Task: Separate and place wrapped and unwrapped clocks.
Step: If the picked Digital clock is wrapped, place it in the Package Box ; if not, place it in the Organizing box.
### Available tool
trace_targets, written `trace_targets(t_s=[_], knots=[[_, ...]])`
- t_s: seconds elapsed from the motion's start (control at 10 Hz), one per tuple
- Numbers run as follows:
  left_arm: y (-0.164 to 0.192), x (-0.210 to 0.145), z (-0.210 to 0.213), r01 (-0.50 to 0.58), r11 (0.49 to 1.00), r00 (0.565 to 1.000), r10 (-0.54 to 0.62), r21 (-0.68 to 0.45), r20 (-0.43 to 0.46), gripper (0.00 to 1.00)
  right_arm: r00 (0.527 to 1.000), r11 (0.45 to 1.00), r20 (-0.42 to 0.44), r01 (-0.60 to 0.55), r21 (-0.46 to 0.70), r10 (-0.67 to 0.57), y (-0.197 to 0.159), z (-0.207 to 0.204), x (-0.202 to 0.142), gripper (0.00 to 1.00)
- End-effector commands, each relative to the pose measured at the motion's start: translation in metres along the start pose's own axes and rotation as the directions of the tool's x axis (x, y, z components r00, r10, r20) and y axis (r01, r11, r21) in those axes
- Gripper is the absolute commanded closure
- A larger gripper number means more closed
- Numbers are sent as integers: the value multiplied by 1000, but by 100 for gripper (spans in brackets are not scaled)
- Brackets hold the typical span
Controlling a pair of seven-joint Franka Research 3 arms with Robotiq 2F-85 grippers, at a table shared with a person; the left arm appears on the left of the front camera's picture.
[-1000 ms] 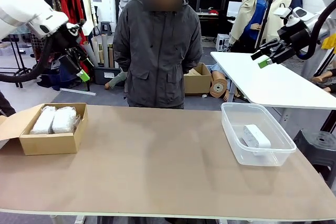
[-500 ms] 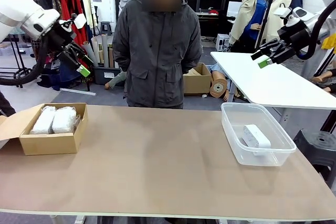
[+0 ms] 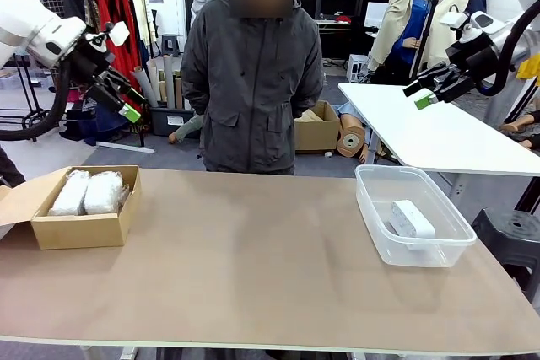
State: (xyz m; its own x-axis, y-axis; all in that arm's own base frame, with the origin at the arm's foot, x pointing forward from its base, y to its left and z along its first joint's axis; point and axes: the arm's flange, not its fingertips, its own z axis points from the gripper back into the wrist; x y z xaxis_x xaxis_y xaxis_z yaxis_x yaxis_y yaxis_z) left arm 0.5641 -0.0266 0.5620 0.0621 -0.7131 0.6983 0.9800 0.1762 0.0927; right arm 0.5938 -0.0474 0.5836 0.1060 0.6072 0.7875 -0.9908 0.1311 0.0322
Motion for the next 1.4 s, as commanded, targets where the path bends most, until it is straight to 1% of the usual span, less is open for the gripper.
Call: trace_targets(t_s=[0.0, 1.3], knots=[[-2, 0, -1, 33, 999, 999, -33, -16, 0, 0, 1000, 1000, -2, -3, -4, 3, 1, 1, 1, 0], [-2, 0, -1, 33, 999, 999, -33, -16, 0, 0, 1000, 1000, -2, -3, -4, 3, 1, 1, 1, 0]])
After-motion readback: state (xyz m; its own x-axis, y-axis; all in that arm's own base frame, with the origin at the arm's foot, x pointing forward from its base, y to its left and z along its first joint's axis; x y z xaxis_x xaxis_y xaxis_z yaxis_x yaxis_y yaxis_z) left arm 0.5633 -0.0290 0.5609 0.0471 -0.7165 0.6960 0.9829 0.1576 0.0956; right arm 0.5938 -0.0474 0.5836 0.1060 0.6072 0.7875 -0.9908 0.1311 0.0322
